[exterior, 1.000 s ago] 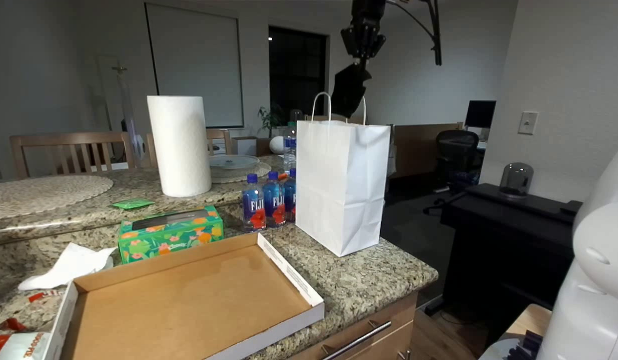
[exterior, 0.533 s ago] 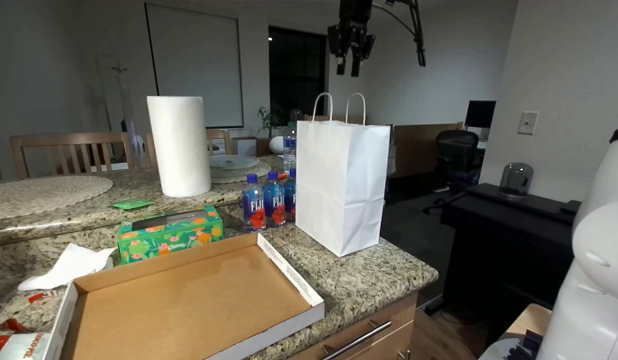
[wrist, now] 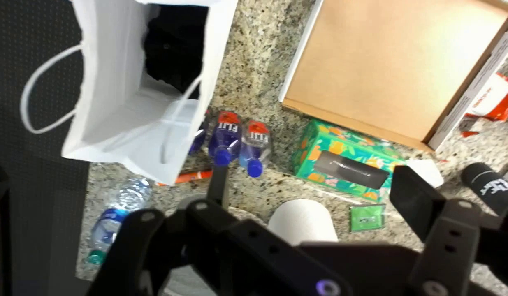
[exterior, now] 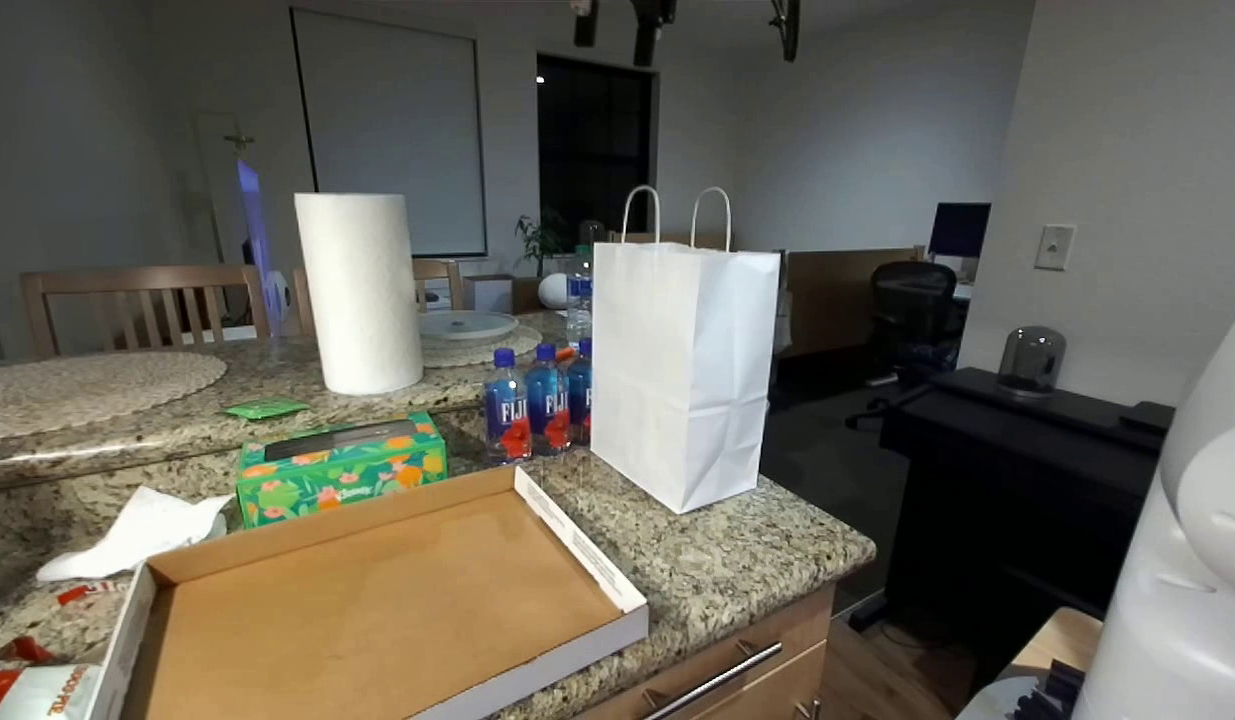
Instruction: Place the black socks inside the white bag
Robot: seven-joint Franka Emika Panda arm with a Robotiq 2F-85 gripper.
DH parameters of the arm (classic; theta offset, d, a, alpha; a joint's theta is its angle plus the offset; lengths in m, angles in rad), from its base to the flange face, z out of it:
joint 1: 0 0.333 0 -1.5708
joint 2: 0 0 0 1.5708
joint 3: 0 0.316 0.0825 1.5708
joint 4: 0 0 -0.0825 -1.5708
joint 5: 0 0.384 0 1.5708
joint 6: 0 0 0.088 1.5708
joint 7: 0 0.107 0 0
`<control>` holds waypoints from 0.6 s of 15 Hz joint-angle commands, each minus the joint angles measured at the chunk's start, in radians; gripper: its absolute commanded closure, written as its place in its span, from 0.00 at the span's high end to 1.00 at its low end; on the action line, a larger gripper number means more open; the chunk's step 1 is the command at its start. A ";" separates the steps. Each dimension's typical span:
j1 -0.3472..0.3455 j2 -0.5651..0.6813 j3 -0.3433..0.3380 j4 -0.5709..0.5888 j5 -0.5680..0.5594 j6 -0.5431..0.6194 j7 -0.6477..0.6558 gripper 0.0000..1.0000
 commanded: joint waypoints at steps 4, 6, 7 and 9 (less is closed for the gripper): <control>0.094 -0.096 0.153 -0.232 -0.034 0.090 0.085 1.00; 0.108 -0.091 0.176 -0.297 -0.020 0.136 0.104 1.00; 0.110 -0.098 0.179 -0.336 -0.002 0.175 0.116 1.00; 0.110 -0.120 0.166 -0.428 0.042 0.266 0.125 1.00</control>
